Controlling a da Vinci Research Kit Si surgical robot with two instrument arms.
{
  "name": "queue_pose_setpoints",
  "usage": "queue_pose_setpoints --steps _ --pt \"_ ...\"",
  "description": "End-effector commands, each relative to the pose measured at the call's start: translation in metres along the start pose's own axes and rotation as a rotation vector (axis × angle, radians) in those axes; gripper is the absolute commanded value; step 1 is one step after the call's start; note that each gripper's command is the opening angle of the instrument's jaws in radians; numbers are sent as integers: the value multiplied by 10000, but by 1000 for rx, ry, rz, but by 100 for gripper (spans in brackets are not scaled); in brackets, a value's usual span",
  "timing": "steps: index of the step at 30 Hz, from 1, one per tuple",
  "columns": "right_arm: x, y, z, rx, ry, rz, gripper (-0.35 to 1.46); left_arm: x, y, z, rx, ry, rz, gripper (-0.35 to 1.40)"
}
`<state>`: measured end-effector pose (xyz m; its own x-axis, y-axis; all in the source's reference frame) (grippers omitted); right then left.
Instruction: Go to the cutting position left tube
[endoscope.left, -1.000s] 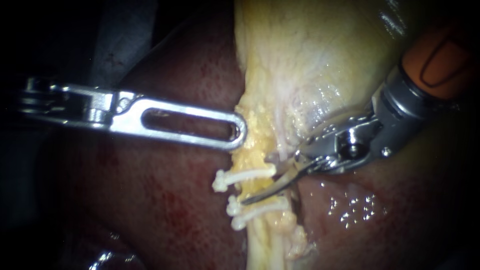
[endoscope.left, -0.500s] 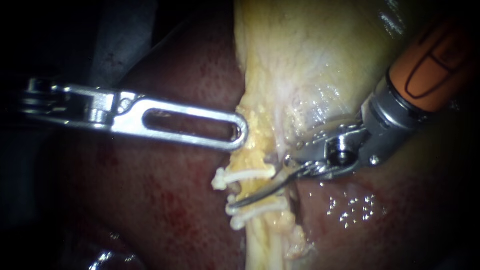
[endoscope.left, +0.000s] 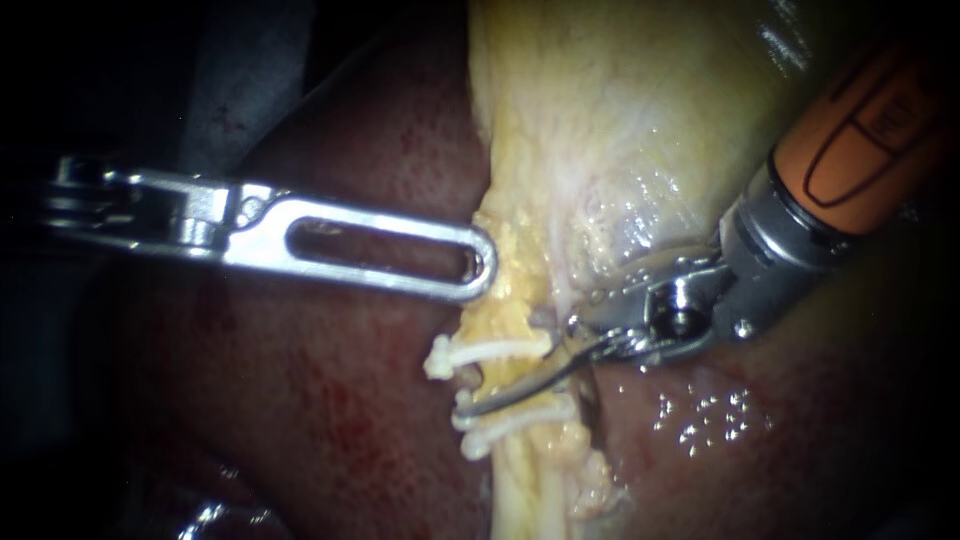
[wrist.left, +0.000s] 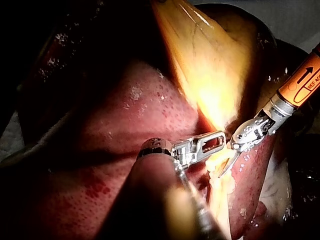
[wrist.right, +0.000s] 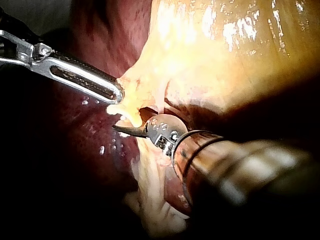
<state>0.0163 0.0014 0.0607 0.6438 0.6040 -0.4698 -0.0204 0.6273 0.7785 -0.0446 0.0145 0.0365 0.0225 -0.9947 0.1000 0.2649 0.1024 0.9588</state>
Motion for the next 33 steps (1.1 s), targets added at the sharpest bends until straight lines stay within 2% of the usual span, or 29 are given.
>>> queue_pose_setpoints --steps 1,13,33 --pt "0 1 -1 5 12 -1 55 0 0 0 0 0 0 -35" --pt "0 2 -3 12 26 10 53 1 0 0 0 0 0 -35" --pt "-1 2 -4 13 25 10 53 1 2 3 -4 -4 1 -35"
